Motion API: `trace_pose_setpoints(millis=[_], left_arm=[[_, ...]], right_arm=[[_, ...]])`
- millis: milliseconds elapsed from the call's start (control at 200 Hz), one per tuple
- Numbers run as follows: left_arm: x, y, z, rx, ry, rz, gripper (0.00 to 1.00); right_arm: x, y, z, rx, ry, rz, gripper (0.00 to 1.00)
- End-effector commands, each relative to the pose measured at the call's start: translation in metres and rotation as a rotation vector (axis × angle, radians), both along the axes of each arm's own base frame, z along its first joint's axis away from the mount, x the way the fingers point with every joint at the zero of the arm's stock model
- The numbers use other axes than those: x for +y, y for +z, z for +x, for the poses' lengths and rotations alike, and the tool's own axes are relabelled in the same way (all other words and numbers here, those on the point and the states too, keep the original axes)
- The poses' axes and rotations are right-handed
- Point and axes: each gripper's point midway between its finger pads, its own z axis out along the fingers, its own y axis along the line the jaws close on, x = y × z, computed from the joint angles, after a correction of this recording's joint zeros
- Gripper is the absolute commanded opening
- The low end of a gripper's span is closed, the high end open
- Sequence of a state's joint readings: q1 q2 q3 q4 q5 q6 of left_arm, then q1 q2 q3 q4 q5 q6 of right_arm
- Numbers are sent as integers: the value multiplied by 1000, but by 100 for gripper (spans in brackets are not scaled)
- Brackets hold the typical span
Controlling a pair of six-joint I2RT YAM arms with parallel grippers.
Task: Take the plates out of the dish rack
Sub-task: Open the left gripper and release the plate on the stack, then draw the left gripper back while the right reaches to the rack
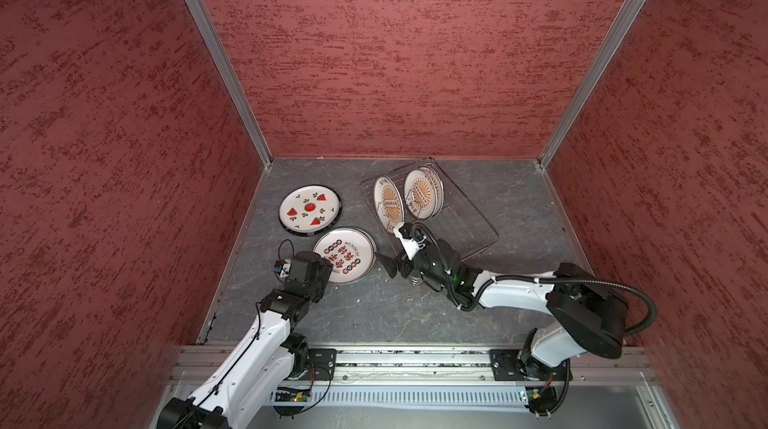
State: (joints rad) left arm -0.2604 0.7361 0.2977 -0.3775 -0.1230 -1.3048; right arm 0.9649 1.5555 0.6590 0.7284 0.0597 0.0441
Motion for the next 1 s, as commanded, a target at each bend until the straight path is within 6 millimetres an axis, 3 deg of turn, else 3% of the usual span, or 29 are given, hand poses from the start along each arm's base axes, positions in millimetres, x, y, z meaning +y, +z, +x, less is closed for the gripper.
trace_pose_setpoints(millis=[0,130,200,220,311,441,511,566,621,777,837,992], left_arm=[[9,18,9,-76,-11,97,83],[26,17,0,-66,35,163,91],[27,19,-1,-86,33,170,94],[27,20,0,-94,30,173,95],[27,28,3,-141,-2,199,99],[8,52,20,-335,-148,240,99],[-11,70,30,-517,-262,275,99],[-17,76,30,-565,-287,273,99],[-20,79,29,-588,-300,276,99],[-38,104,26,-751,-437,388,99],[-46,109,25,-815,-475,404,99],[-50,103,25,-891,-491,455,99]], right_arm=[[-9,25,-3,-69,-21,78,99],[-21,36,-10,-95,-29,134,99],[-27,35,-11,-92,-47,156,99],[-30,46,-12,-104,-50,185,99],[-37,52,-11,-78,-67,232,99],[-41,55,-11,1,-43,287,99],[-27,58,-33,11,112,270,99],[-21,61,-53,14,228,272,99],[-29,70,-64,-25,257,314,99],[-65,79,-72,-190,181,378,99],[-73,80,-60,-200,96,387,99],[-104,69,22,-84,-404,324,99]])
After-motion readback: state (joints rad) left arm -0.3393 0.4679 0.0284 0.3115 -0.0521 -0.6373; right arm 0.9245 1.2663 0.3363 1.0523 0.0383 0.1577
